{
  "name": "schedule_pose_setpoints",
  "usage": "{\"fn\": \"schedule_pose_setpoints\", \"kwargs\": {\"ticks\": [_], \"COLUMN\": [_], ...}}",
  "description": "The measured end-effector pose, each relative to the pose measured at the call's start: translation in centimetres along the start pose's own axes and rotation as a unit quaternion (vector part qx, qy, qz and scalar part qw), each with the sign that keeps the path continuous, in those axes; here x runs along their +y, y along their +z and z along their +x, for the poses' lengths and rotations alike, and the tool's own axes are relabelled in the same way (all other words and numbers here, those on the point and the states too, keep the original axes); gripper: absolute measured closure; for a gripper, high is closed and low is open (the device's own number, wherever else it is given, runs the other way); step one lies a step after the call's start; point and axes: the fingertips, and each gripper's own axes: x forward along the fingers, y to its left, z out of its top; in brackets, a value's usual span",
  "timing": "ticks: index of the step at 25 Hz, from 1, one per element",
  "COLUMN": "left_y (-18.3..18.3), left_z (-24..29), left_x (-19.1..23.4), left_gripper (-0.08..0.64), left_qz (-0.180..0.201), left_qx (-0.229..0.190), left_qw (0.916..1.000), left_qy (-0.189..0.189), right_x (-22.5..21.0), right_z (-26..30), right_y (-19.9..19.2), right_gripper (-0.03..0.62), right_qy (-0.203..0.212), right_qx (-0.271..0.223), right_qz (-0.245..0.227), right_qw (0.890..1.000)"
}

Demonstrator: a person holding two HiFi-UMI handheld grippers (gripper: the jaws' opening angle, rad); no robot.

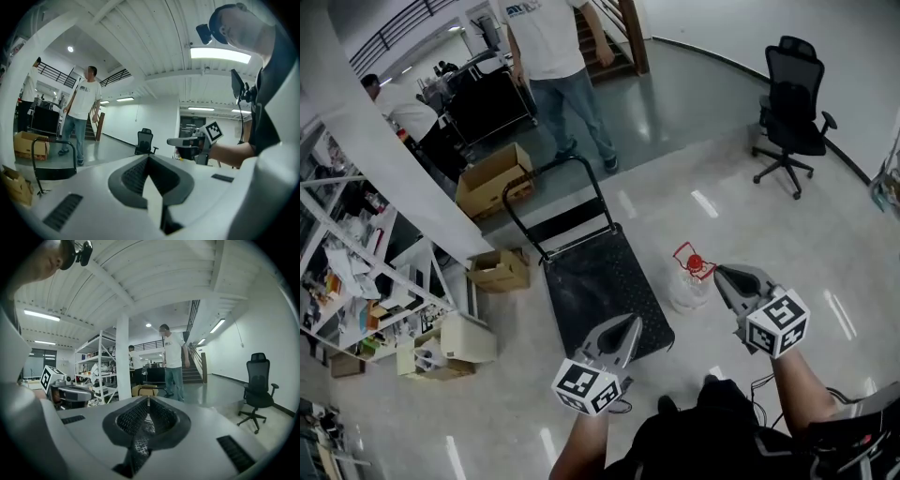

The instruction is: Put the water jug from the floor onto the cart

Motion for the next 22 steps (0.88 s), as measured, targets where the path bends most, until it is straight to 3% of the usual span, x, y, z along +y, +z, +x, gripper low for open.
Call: {"fn": "schedule_pose_setpoints", "kwargs": {"ticks": [8, 15, 22], "left_y": [0.3, 0.8, -2.7], "left_z": [9.7, 20.2, 27.0], "left_x": [7.5, 13.3, 15.6], "left_gripper": [0.563, 0.563, 0.563], "left_qz": [-0.012, -0.02, -0.044], "left_qx": [0.019, 0.049, 0.064], "left_qw": [0.9996, 0.9981, 0.9959], "left_qy": [0.017, 0.03, 0.046], "right_x": [-9.3, -18.9, -26.7], "right_z": [8.8, 16.4, 19.5], "right_y": [-1.1, -1.3, -7.3], "right_gripper": [0.588, 0.536, 0.479], "right_qy": [0.001, 0.021, 0.009], "right_qx": [0.003, 0.016, 0.065], "right_qz": [0.033, 0.042, 0.083], "right_qw": [0.999, 0.999, 0.994]}}
